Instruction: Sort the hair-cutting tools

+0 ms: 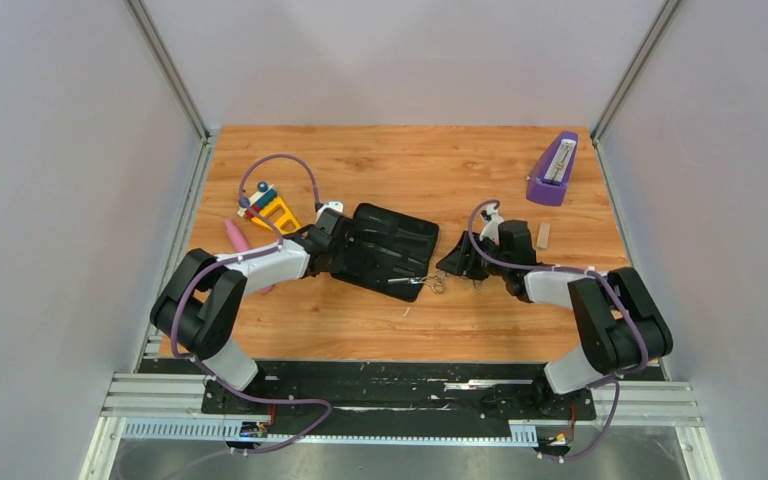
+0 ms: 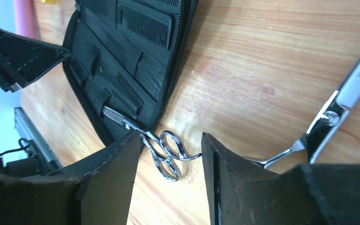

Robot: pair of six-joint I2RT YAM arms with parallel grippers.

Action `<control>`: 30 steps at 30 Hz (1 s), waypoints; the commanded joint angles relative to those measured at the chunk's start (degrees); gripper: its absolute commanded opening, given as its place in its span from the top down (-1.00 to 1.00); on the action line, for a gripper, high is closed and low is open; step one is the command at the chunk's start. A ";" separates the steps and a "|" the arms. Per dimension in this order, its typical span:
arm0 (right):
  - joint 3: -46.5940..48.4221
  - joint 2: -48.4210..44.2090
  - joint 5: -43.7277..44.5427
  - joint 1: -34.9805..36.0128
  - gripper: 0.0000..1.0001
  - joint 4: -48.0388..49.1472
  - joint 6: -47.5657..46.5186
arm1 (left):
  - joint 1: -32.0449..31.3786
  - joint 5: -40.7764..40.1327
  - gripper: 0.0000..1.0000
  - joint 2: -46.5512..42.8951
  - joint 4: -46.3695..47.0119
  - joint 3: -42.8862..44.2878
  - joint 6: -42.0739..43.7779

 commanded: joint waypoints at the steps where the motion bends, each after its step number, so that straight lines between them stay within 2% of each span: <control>1: 4.13 -5.86 10.36 1.67 -0.05 -16.19 -4.29 | 0.46 0.42 0.56 -0.22 -5.66 -2.47 -0.10; 5: 7.37 -7.18 13.84 4.16 0.04 -26.11 -6.13 | 0.38 1.14 0.58 -0.37 -5.63 -2.66 -0.25; 9: 10.01 -5.45 15.08 6.12 0.11 -31.49 -6.33 | 0.38 1.31 0.58 -0.59 -5.73 -2.85 -0.21; 22: 12.25 -0.84 16.09 10.13 0.34 -32.17 -4.90 | 0.33 1.73 0.60 -1.32 -5.57 -3.11 -0.24; 30: 13.45 -1.43 16.60 12.15 0.37 -34.36 -6.12 | 0.34 2.15 0.60 -1.36 -5.50 -3.13 -0.32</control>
